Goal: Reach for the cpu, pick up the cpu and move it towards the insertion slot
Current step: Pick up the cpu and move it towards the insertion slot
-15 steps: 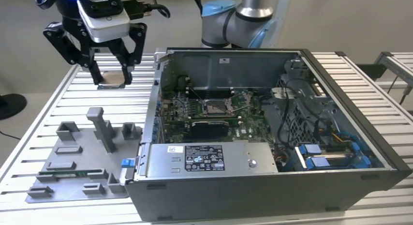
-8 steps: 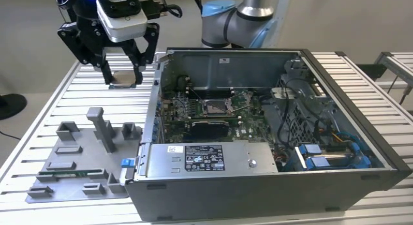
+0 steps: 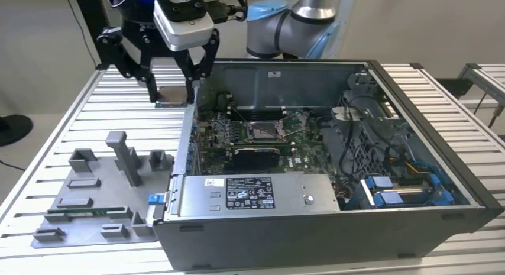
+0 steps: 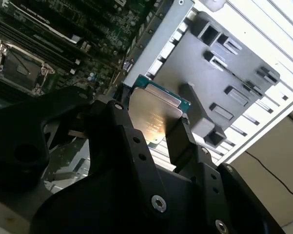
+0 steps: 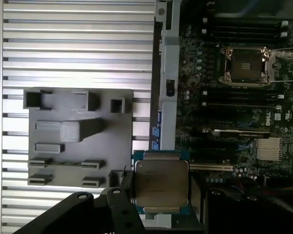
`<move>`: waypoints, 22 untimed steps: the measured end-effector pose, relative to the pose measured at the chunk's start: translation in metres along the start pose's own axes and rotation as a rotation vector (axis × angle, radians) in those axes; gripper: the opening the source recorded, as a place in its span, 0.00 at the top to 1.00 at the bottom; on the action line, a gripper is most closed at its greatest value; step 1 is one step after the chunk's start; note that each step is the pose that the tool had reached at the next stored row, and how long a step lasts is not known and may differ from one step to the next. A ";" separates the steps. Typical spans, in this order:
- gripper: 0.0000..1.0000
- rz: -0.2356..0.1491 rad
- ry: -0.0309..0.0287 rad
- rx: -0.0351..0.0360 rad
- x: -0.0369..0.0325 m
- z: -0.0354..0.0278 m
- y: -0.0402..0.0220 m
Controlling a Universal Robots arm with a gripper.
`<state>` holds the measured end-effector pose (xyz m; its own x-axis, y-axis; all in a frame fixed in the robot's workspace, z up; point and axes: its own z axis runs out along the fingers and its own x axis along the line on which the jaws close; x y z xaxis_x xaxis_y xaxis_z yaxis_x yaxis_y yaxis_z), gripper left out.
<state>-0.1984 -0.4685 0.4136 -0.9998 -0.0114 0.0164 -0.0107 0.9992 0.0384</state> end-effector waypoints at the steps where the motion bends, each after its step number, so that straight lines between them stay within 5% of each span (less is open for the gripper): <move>1: 1.00 0.000 0.0003 0.0000 -0.0033 0.0000 0.0000; 22: 1.00 0.000 0.0075 0.0000 -0.0730 -0.0013 -0.0008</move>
<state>-0.1254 -0.4685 0.4136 -0.9996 -0.0114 0.0239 -0.0104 0.9992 0.0384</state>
